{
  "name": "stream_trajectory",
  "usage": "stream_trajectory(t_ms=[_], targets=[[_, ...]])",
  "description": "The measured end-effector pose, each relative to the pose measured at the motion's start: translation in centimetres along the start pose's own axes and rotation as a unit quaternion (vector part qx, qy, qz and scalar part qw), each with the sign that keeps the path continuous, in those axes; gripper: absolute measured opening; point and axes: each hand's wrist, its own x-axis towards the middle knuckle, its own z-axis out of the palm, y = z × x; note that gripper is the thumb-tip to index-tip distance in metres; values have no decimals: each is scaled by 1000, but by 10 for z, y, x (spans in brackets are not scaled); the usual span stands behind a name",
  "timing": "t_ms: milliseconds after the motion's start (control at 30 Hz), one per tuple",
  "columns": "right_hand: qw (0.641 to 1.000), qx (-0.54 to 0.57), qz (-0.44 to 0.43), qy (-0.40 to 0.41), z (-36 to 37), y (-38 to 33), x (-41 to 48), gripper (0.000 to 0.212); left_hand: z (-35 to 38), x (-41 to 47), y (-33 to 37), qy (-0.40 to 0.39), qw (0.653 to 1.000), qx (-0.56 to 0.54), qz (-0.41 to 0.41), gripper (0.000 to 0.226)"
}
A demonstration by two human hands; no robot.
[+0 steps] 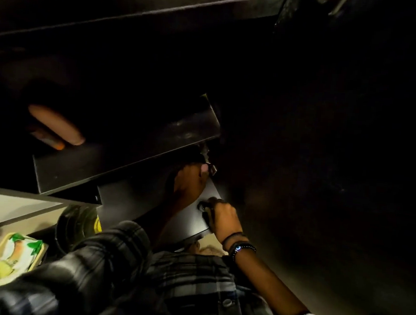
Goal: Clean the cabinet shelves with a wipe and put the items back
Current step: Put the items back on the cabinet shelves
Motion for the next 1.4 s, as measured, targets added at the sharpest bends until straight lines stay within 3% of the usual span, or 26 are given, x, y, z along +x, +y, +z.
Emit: stream_trajectory(t_ms=[267, 467, 600, 933, 1067, 1400], targets=[[971, 145, -71, 176, -63, -47, -3, 7, -85, -67, -11, 104, 984, -144, 20, 19], [936, 200, -156, 245, -109, -100, -22, 12, -155, -121, -7, 225, 950, -209, 49, 14], [892, 284, -218, 277, -139, -154, -39, 16, -217, -154, 10, 326, 920, -195, 93, 27], [773, 397, -368, 331, -238, -258, -78, 21, -339, -192, 64, 446, 849, -210, 189, 30], [772, 352, -396, 351, -265, -283, -67, 23, -369, -178, 72, 478, 840, -158, 202, 31], [804, 236, -396, 375, -287, -311, -15, 23, -383, -128, 91, 506, 851, -37, 135, 30]])
